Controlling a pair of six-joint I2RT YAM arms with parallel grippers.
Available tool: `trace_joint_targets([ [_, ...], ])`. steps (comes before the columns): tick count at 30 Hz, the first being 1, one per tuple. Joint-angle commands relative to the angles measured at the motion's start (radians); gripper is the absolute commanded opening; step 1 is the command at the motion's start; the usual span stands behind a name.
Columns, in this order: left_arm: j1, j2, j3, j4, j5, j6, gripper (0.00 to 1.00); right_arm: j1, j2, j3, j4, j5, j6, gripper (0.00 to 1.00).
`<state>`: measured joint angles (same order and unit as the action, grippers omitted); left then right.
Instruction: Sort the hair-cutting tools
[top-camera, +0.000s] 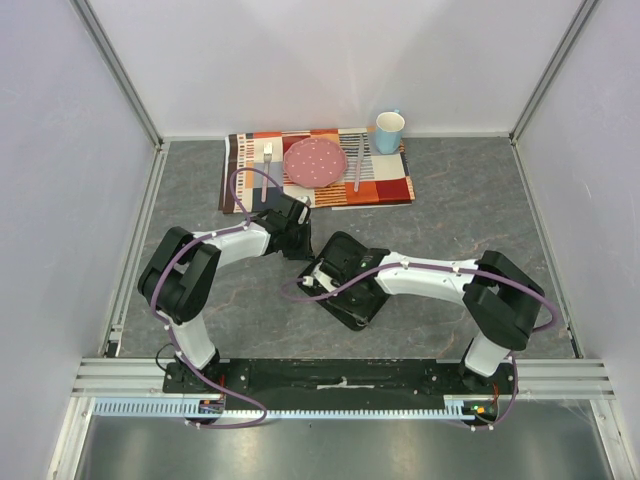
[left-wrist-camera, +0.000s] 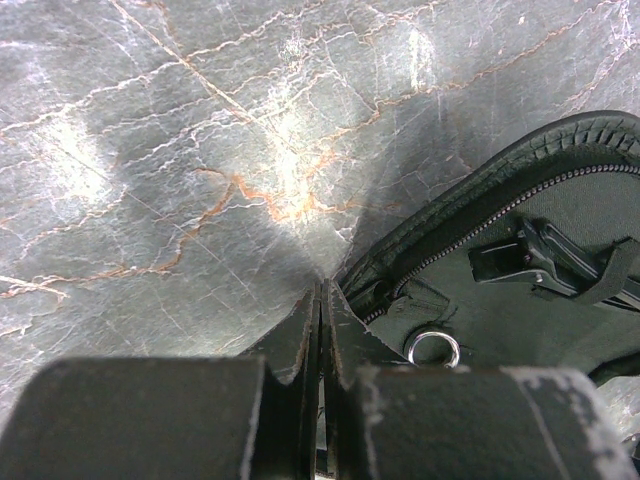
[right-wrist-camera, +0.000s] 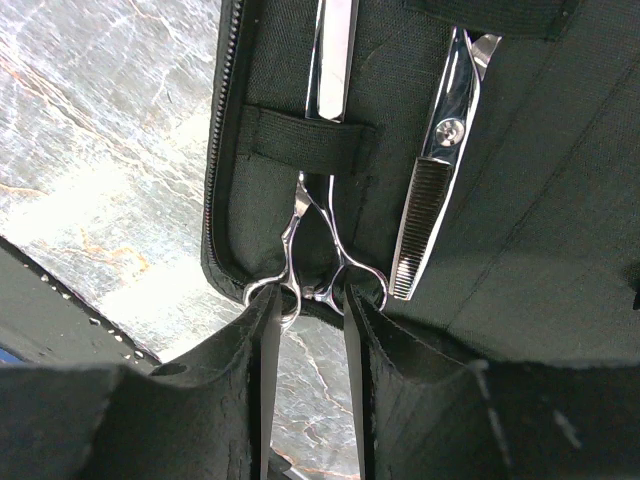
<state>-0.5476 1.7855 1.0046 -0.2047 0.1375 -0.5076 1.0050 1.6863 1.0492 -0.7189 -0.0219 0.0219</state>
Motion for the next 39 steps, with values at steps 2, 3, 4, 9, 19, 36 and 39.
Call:
trace_joint_targets([
  [2,-0.009,0.025,0.009,-0.005,0.027,0.034,0.05,-0.02,0.009,0.003,0.029,0.01,-0.016,0.39],
  [3,-0.009,0.025,0.009,-0.004,0.028,0.032,0.05,-0.022,0.007,0.003,0.029,0.01,-0.014,0.4],
  [4,-0.009,0.025,0.009,-0.004,0.028,0.032,0.05,-0.023,0.004,0.006,0.029,0.01,-0.014,0.4],
  [9,-0.009,0.029,0.011,-0.004,0.031,0.032,0.05,-0.023,0.015,0.008,0.029,0.001,-0.042,0.41],
  [19,-0.009,0.025,0.009,-0.004,0.028,0.024,0.05,-0.017,0.062,-0.005,0.045,-0.021,0.035,0.34],
  [36,-0.052,0.009,-0.049,0.034,0.033,-0.026,0.03,0.061,0.125,0.086,0.058,0.007,0.101,0.32],
  [39,-0.054,0.012,-0.044,0.036,0.036,-0.025,0.03,0.069,0.136,0.109,0.045,0.016,0.092,0.32],
])
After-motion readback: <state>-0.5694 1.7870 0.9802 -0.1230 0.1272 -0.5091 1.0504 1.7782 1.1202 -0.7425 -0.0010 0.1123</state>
